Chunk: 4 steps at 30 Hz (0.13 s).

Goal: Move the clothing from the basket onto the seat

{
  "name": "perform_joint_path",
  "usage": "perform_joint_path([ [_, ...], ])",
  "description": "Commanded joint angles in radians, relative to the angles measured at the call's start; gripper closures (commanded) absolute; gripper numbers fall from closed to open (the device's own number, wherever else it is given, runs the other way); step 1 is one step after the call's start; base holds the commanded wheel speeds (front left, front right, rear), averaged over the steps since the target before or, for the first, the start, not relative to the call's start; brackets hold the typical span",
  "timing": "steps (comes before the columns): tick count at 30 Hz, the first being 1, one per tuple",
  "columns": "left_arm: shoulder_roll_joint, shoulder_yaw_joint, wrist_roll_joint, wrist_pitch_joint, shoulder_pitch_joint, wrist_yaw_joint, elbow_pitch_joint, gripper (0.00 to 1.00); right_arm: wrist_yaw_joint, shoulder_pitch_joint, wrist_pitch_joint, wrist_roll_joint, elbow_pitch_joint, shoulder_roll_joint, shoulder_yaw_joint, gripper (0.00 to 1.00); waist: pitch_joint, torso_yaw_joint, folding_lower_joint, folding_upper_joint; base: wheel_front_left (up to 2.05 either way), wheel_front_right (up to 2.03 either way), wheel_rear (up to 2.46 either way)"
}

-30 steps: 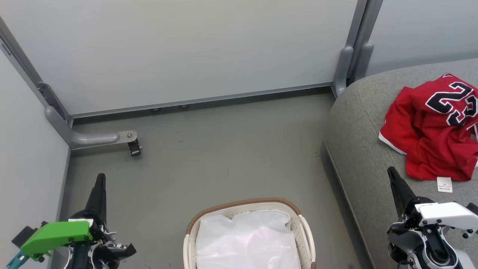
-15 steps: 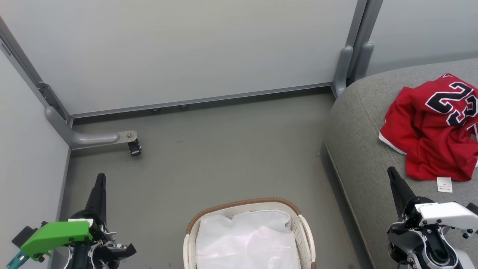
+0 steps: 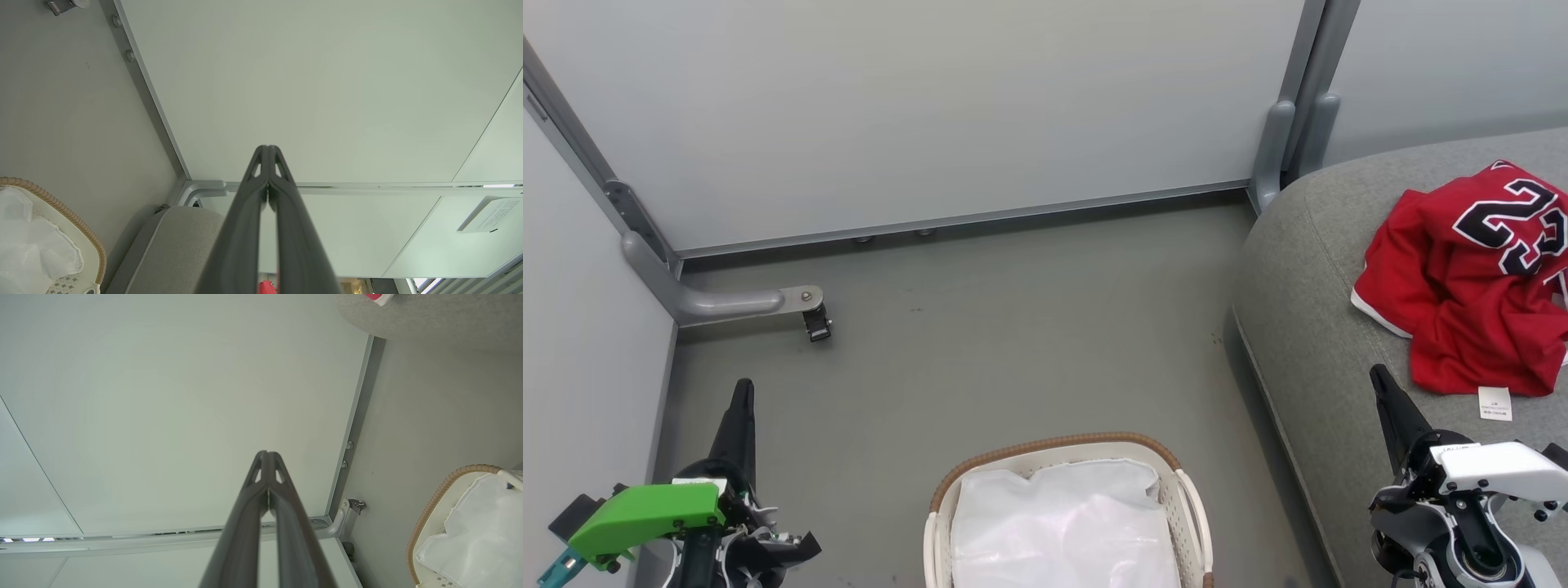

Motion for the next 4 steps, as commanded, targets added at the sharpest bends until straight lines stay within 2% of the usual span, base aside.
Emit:
perform_joint_path([
  [1, 0.007, 0.002, -0.004, 0.004, -0.013, -0.004, -0.003, 1.00, 0.000, 0.010, 0.002, 0.004, -0.003, -0.006, -0.002, 1.00, 0.000, 0.000, 0.0000, 0.0037, 0.00, 0.00, 0.00],
  [4, 0.007, 0.002, -0.004, 0.004, -0.013, -0.004, -0.003, 1.00, 0.000, 0.010, 0.002, 0.004, -0.003, -0.006, -0.002, 1.00, 0.000, 0.000, 0.0000, 0.0037, 0.00, 0.00, 0.00],
])
